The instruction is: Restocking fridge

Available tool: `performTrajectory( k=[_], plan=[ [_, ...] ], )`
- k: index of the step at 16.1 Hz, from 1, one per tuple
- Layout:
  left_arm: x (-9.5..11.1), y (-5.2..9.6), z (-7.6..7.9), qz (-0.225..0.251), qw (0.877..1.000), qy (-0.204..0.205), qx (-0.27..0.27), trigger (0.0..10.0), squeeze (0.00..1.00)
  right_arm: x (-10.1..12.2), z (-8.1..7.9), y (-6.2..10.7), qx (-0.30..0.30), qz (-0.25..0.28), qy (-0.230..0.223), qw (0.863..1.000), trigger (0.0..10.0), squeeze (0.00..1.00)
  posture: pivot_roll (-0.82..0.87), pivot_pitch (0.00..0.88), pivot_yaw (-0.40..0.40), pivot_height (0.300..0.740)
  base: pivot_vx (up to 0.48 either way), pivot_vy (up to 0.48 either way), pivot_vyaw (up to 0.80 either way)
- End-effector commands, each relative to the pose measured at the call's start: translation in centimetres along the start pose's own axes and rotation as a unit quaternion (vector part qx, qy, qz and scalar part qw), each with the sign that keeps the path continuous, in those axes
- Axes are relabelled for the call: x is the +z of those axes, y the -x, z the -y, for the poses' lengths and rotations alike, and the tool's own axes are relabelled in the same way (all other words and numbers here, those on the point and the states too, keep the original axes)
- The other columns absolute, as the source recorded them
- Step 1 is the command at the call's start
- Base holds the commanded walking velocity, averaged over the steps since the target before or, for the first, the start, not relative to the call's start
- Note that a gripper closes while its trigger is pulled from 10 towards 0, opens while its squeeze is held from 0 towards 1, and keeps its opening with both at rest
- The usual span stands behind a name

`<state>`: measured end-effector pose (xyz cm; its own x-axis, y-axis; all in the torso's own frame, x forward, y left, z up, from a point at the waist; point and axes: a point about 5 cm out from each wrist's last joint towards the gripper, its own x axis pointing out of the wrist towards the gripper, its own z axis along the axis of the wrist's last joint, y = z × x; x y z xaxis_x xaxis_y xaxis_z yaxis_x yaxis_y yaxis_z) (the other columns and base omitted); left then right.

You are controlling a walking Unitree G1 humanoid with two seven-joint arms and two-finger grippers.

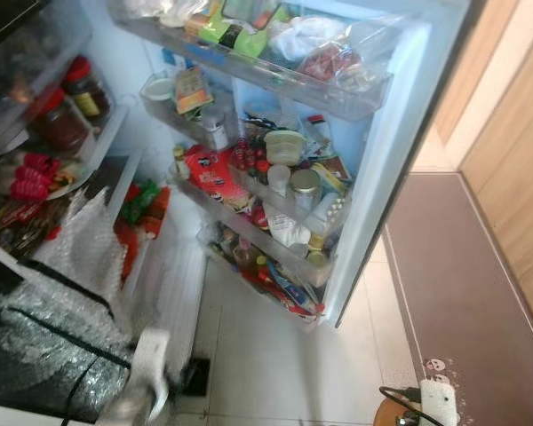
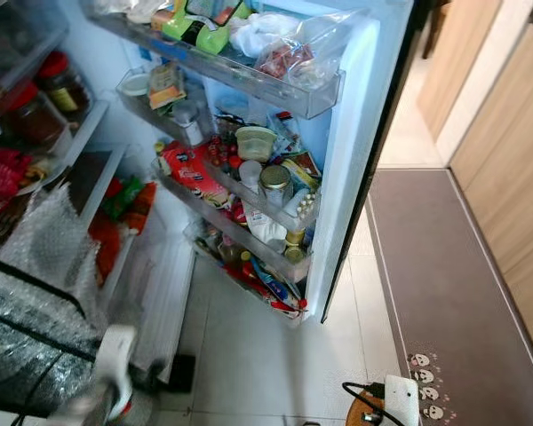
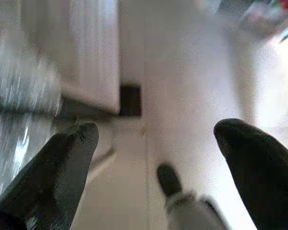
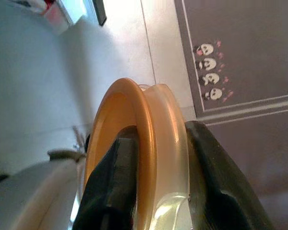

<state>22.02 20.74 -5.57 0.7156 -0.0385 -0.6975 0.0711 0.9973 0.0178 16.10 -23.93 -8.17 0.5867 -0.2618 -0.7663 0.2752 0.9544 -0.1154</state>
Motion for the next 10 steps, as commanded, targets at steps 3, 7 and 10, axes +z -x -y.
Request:
performTrajectory(
  k=[3,7,10],
  plan=[
    [-3.3,1.1,-1.0,-0.049,0.998,-0.002,0.026,10.0,0.00,0.3,-0.2,0.3,-0.007,0.054,-0.064,0.996,10.0,0.00,-0.21,0.073,0.074,0.740,0.000,0.000,0.00],
    [-3.7,1.1,-0.4,-0.050,0.998,0.000,0.032,10.0,0.00,1.0,-0.5,0.4,0.018,0.092,-0.089,0.992,10.0,0.00,-0.21,0.087,0.073,0.740,0.000,0.000,0.00],
    [-3.4,1.1,-0.8,-0.044,0.998,-0.008,0.034,10.0,0.00,1.0,-0.6,0.4,0.020,0.096,-0.087,0.991,10.0,0.00,-0.20,0.093,0.077,0.740,0.000,0.000,0.00]
  ],
)
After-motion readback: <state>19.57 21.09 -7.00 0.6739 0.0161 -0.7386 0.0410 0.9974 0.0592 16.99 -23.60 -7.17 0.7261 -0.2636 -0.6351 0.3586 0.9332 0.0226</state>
